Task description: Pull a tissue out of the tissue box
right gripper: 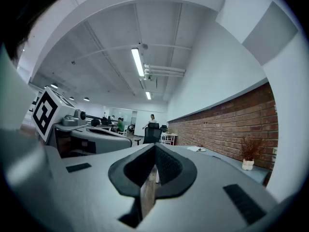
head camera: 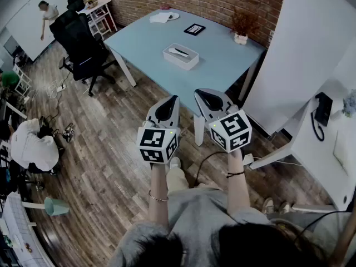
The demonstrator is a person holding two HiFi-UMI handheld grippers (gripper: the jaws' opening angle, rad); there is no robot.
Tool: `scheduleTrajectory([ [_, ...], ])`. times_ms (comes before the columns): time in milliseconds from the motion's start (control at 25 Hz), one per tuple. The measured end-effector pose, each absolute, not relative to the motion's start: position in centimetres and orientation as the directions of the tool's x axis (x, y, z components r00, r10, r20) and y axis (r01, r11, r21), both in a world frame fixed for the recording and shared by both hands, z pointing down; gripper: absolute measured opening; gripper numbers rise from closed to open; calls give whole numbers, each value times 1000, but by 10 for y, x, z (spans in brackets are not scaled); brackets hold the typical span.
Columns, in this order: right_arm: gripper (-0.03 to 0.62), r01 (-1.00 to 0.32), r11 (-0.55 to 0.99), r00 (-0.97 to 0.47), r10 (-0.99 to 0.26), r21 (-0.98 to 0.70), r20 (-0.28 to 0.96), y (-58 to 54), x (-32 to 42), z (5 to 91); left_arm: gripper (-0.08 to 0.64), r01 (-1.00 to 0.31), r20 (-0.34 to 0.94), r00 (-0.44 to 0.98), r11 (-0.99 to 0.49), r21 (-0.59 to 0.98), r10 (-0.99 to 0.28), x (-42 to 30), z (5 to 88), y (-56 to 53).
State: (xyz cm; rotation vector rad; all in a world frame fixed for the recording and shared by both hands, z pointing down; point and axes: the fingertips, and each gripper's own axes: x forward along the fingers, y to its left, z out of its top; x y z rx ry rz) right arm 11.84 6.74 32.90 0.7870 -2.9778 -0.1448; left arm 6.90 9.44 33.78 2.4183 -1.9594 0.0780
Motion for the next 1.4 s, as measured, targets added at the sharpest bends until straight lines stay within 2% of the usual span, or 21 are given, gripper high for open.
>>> scheduleTrajectory([
  [760,0,-474,879,-879,-476,53,28,41,106,335,3,-987,132,161,-161,11,-978,44,354,75],
  [1120,0,-478,877,-873,-481,46,79,1,67,346,3,-967,148,253,-252,24,-956,21,361,28],
  [1400,0,-496,867,-863,-499,56,84,-35,28,348,3,-966,150,258,-259,14,-954,-23,360,-9],
])
